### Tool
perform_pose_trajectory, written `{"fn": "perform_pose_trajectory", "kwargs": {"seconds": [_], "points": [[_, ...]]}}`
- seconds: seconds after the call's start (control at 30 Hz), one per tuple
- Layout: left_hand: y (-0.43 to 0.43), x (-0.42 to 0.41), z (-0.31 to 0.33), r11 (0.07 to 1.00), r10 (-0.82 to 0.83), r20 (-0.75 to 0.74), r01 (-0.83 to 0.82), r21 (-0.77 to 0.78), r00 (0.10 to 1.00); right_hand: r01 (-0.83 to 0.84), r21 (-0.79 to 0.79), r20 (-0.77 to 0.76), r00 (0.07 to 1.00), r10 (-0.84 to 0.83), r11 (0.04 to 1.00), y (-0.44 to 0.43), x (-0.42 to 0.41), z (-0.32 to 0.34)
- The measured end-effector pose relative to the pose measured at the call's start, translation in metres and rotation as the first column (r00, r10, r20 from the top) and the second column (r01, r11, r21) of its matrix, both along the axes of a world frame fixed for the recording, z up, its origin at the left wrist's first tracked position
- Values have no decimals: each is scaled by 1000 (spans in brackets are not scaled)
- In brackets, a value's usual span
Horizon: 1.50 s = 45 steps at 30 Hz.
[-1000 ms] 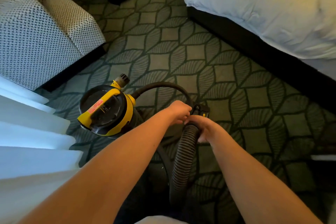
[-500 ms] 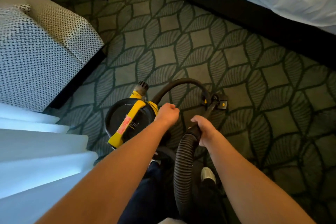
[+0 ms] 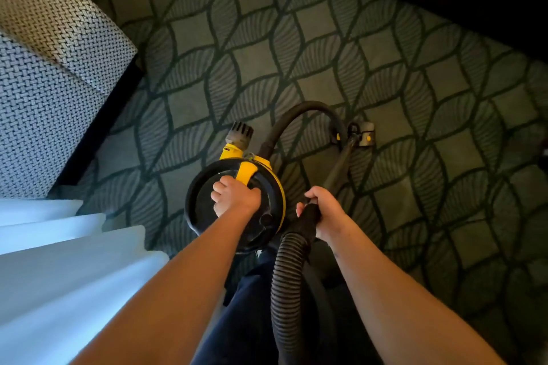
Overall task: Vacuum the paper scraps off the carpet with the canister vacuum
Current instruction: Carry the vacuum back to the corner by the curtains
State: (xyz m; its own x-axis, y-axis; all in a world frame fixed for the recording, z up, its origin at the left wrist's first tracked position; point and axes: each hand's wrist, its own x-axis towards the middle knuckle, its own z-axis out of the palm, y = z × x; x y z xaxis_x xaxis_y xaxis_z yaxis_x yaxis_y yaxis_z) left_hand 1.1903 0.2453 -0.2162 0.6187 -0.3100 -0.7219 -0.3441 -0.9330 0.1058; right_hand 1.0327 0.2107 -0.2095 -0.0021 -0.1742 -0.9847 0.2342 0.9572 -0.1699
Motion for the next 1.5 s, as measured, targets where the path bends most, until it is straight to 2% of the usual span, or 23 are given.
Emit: {"fn": "perform_pose_trajectory", "kwargs": {"seconds": [0.1, 0.23, 0.4, 0.87, 1.0, 1.17, 1.33, 1.5], "points": [[-6, 7, -5, 999, -7, -29, 8, 37, 1000, 40, -10, 30, 999, -40, 999, 0, 0, -4], [-12, 7, -13, 998, 55, -121, -54, 15, 991, 13, -31, 28, 1000, -12, 999, 1, -3, -7], [-6, 11, -24, 999, 51, -109, -51, 5, 993, 63, -15, 25, 998, -63, 998, 4, -13, -8], [5, -30, -12, 993, -119, -82, 120, 5, 989, -52, 5, 40, 998, 52, 999, -15, -58, -3], [2, -59, 7, 998, -69, -19, 69, 3, 997, -124, 23, 91, 988, 121, 992, -25, -93, -4], [1, -110, 36, 998, 13, 52, -10, -54, 999, -260, 8, 82, 963, 258, 966, -44, -134, 4], [12, -168, 50, 989, 116, 86, -106, -107, 990, -292, 29, 71, 955, 289, 956, -49, -182, 14], [33, -217, 50, 965, 231, 99, -215, -149, 968, -324, -17, 48, 945, 324, 946, -43, -212, 23]]}}
